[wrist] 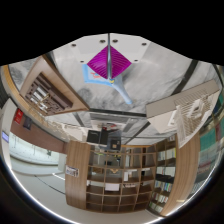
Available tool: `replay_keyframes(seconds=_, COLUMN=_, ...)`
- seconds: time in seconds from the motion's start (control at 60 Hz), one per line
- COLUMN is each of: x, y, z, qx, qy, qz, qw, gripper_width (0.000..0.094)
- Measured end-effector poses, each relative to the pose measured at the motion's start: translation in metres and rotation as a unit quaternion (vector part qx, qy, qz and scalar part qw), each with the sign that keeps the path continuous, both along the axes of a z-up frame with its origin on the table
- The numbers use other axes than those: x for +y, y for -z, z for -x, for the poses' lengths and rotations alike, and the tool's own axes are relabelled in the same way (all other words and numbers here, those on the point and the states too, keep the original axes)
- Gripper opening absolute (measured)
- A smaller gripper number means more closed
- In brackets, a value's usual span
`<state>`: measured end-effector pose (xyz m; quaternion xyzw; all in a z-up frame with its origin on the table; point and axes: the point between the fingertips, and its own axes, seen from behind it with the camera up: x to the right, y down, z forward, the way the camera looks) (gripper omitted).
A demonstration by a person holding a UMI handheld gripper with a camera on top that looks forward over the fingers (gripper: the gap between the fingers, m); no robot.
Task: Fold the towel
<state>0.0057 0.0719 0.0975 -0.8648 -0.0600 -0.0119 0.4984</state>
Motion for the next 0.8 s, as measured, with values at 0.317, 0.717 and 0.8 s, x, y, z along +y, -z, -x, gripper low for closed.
replay_keyframes(seconds=0.317, x=-0.007, y=0.089, z=-0.073, qx=-0.011, qy=0.003, qz=0.077, qw=0.997, gripper_width=0.0858)
replay_keyframes(seconds=0.717, x=-0.082, y=-0.002, z=-0.063, qx=-0.001, qy=-0.025, qz=-0.02, qw=0.999, gripper_width=0.0847)
replay_keyframes(seconds=0.8, x=-0.115, y=-0.025, z=-0.054, qx=0.0, qy=-0.034, qz=-0.046, qw=0.998, gripper_width=0.0848)
